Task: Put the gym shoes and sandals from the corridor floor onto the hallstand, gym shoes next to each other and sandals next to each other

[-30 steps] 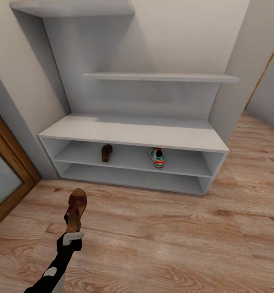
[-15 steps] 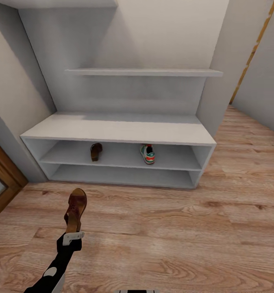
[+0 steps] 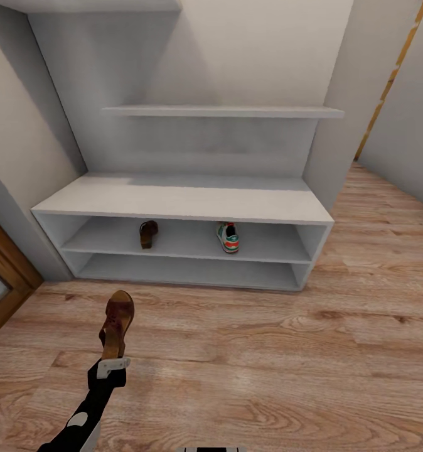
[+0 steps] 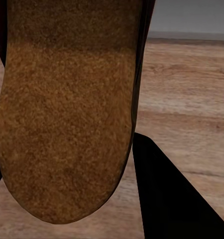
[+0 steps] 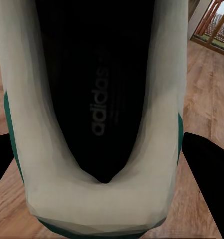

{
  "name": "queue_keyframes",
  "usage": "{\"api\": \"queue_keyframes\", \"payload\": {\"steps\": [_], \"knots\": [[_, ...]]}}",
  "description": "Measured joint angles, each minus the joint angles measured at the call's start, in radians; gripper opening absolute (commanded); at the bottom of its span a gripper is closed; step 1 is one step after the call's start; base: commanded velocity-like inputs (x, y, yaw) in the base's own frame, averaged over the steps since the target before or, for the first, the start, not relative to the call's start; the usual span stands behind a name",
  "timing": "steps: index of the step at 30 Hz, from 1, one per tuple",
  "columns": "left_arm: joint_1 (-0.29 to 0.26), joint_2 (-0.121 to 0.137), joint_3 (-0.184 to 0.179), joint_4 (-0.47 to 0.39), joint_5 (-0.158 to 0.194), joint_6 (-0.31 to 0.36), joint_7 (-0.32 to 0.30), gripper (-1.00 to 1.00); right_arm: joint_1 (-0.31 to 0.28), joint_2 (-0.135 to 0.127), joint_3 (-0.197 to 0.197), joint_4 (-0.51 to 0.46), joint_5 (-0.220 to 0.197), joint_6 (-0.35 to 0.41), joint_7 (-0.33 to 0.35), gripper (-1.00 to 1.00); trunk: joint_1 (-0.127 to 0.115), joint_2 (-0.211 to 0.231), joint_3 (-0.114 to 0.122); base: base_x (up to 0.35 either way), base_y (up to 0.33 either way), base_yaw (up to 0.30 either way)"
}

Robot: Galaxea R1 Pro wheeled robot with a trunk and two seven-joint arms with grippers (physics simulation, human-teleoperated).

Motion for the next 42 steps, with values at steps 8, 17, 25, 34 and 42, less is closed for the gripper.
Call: {"api": "queue_keyframes", "payload": {"steps": [8, 17, 25, 34, 42], "knots": [[-0.069, -0.018, 0.002, -0.089, -0.025, 0.333, -0.005, -1.0, 0.0, 0.009, 0.002, 0.009, 0.007, 0.001, 0.005, -1.0, 0.0, 0.0, 0.0, 0.0, 0.0, 0.0], [-0.183, -0.04, -0.044, -0.144, -0.026, 0.569, -0.006, -1.0, 0.0, 0.008, 0.002, 0.008, 0.007, 0.001, 0.006, -1.0, 0.0, 0.0, 0.0, 0.0, 0.0, 0.0], [-0.272, -0.051, -0.092, -0.149, -0.024, 0.694, -0.005, -1.0, 0.0, 0.008, 0.004, 0.008, 0.008, 0.001, 0.007, -1.0, 0.0, 0.0, 0.0, 0.0, 0.0, 0.0], [-0.311, -0.075, -0.096, -0.149, -0.026, 0.775, -0.006, -1.0, 0.0, 0.008, 0.006, 0.008, 0.009, 0.001, 0.007, -1.0, 0.0, 0.0, 0.0, 0.0, 0.0, 0.0], [-0.328, -0.075, -0.096, -0.15, -0.027, 0.783, -0.005, -1.0, 0.0, 0.008, 0.008, 0.006, 0.009, 0.001, 0.008, -1.0, 0.0, 0.0, 0.0, 0.018, 0.0, -0.005]]}}
